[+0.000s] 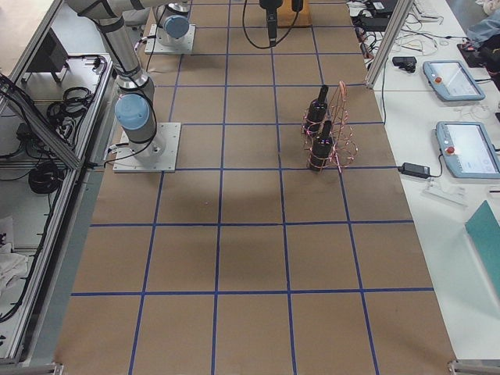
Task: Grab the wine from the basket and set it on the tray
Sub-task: 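Lift the bottle with the left gripper and carry it over the wooden tray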
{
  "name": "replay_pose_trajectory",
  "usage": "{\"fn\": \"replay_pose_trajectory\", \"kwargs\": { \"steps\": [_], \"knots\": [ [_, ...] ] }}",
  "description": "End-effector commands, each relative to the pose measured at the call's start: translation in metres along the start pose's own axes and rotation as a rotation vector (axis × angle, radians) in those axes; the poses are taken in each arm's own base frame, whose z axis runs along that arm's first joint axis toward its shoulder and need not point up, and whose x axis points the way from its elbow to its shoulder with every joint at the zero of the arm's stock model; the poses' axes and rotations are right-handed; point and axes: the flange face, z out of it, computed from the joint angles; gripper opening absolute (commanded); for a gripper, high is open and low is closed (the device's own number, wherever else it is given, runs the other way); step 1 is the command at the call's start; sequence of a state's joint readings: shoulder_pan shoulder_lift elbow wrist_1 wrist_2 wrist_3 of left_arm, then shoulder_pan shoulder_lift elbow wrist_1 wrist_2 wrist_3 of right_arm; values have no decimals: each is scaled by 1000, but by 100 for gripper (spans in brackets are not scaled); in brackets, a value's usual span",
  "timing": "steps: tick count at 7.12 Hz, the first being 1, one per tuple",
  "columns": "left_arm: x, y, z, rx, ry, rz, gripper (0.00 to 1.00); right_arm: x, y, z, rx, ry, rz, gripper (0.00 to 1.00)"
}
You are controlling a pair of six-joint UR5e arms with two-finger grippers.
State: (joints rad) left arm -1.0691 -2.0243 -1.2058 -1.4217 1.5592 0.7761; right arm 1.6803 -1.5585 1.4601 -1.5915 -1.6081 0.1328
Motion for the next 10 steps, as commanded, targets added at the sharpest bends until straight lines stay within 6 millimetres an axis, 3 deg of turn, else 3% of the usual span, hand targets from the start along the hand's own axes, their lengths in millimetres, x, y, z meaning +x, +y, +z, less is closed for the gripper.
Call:
{"fn": "replay_pose_trajectory", "kwargs": {
  "steps": [1, 3, 4, 5, 7, 9, 10],
  "knots": [
    [-22, 9, 17, -14, 17, -20, 0, 0, -1, 0, 5, -1, 1, 100],
    [-26, 10, 24, -22, 22, -26, 0, 0, -1, 0, 5, -3, 3, 100],
    [-26, 10, 24, -20, 25, -26, 28, 0, -1, 0, 5, -3, 3, 100],
    [-26, 10, 23, -22, 22, -26, 68, 0, 0, 0, 3, -2, 1, 100],
    [-25, 13, 15, -23, 6, -37, 95, 0, 0, 0, 3, -2, 3, 100],
    [5, 23, -26, -29, 6, -52, 100, 0, 0, 0, 3, -4, 3, 100],
    [39, 36, -62, -60, 39, -203, 100, 0, 0, 0, 3, -2, 3, 100]
  ]
}}
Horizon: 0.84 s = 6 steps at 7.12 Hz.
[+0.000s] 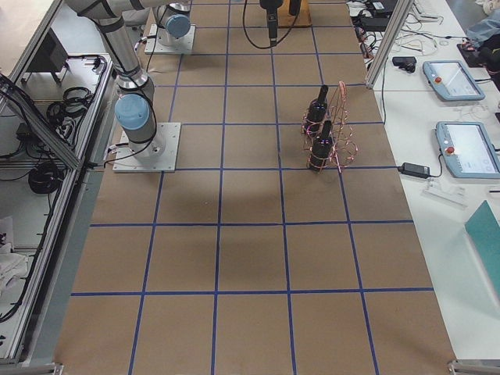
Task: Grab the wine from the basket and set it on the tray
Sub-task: 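Lower the bottle onto the tray, open the left gripper and raise it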
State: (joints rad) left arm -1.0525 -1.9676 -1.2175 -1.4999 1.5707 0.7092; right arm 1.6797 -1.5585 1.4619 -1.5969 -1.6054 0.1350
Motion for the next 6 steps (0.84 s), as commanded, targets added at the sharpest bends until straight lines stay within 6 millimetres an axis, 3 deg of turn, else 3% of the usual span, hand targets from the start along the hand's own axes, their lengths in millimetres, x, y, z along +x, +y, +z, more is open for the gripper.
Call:
{"fn": "replay_pose_trajectory", "kwargs": {
  "steps": [1, 2, 3, 4, 6],
  "knots": [
    [88, 18, -71, -7, 6, -142, 100, 0, 0, 0, 0, -1, 0, 100],
    [155, 18, -92, 17, -15, -113, 100, 0, 0, 0, 0, -1, 0, 100],
    [215, 23, -100, 31, -16, -165, 100, 0, 0, 0, 0, -1, 0, 100],
    [252, 29, -93, 17, -15, -170, 100, 0, 0, 0, 0, 1, 0, 100],
    [315, 43, -101, 48, -3, -110, 100, 0, 0, 0, 0, -1, 0, 100]
  ]
}}
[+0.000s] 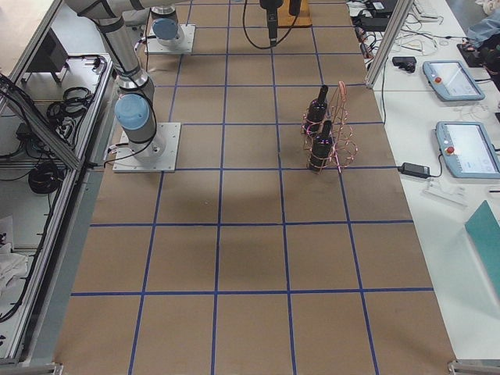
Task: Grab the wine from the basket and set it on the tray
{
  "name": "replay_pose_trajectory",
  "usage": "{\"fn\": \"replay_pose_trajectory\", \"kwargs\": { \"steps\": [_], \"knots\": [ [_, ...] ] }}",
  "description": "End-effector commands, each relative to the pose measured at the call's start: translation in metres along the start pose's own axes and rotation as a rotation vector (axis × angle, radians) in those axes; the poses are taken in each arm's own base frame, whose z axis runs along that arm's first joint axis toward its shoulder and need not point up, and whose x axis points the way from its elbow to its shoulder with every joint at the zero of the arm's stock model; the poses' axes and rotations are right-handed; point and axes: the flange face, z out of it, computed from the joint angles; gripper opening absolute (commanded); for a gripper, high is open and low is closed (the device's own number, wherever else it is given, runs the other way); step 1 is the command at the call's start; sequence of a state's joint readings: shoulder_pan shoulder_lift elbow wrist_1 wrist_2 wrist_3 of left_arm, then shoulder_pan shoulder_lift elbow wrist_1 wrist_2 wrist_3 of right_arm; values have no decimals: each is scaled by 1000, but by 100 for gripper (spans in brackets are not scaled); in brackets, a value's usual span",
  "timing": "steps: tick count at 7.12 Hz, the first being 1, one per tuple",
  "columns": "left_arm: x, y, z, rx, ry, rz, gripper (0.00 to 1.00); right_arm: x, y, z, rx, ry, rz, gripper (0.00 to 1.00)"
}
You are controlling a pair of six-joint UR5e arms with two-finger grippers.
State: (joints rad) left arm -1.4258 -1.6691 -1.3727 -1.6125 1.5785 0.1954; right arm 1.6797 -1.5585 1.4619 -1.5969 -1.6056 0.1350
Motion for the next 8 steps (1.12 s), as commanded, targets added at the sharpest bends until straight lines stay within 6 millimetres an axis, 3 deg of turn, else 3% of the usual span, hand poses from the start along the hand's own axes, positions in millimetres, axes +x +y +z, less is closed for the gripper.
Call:
{"fn": "replay_pose_trajectory", "kwargs": {
  "steps": [1, 2, 3, 8],
  "knots": [
    [69, 25, -1, 6, 2, 15, 100, 0, 0, 0, 0, 0, 0, 100],
    [87, 29, 2, 29, -1, 21, 100, 0, 0, 0, 0, 2, 0, 100],
    [90, 35, 7, 27, -1, 22, 100, 0, 0, 0, 0, 1, -2, 100],
    [88, 38, 11, 19, -1, 24, 100, 0, 0, 0, 1, 4, -2, 100]
  ]
}}
